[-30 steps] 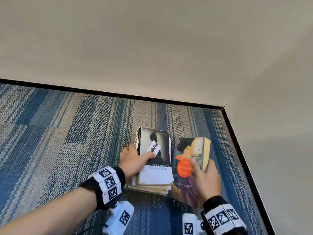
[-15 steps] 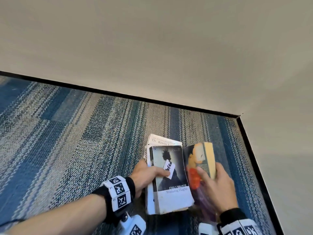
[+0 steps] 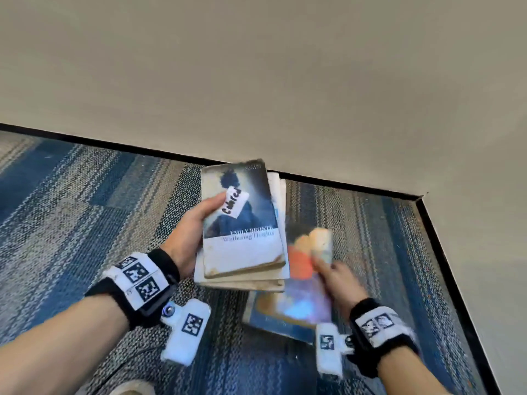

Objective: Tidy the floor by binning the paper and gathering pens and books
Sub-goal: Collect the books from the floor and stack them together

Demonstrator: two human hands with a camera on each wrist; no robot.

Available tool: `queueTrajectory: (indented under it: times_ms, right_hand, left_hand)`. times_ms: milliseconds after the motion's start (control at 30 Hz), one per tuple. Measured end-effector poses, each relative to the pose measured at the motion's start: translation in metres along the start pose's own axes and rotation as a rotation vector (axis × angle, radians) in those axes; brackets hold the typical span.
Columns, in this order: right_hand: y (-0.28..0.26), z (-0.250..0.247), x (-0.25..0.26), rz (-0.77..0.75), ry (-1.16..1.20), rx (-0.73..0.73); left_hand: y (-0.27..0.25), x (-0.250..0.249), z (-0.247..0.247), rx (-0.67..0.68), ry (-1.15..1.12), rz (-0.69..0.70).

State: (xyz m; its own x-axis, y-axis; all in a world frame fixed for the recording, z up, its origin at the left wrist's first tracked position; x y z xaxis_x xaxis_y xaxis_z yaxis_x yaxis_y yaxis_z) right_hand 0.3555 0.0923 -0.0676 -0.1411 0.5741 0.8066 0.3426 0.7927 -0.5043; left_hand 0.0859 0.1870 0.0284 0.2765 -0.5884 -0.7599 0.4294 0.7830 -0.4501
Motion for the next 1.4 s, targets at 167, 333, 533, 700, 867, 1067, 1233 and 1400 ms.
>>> queueTrajectory:
  times_ms: [167,333,533,700,867,1067,1233,1400]
  right_hand:
    - [0.027,0.022,-0.056,-0.033,-0.303,-0.007]
    - [0.000,0.026,-0.037,0.081,0.155,0.017]
    - [-0.044,0.022,0.013,0.298,0.769,0.213]
    - [-0.051,0.040,0.027,0.304,0.930,0.341]
    - [-0.048,0.037,0.018,0.318,0.968,0.377]
    - [-0.054,0.040,-0.004,0.350,0.860,0.427]
    - [-0.064,0.032,-0.007,0.292,0.958,0.419]
    - [-0.065,0.010,0.012,-0.020,0.857,0.342]
  left_hand:
    - [0.015,0.017,0.004,0.024,0.015,-0.022]
    - [0.033,0.068,0.026,0.010,0.236,-0.098]
    - [0.050,0.097,0.037,-0.092,1.145,-0.108]
    - [0.052,0.114,0.023,-0.026,0.949,-0.262]
    - [0.066,0.145,0.018,0.076,0.440,-0.319]
    - [0.066,0.132,0.006,0.028,0.428,-0.402]
    - [0.050,0.113,0.039,0.130,0.542,-0.276]
    - [0.028,0.073,0.056,0.128,0.808,0.095]
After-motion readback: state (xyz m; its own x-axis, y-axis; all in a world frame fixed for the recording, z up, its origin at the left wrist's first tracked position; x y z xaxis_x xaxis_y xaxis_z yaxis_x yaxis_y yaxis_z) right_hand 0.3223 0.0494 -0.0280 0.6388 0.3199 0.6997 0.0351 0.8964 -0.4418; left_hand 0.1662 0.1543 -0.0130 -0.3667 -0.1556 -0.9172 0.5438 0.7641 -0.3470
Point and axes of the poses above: each hand's wrist, its own y-axis towards the middle knuckle, its own z-axis out of the palm, x = y × z, the point moved 3 cm from there along y, towards the middle knuckle, and after that the axes turned 3 degrees about y, right-handed, at the moved point
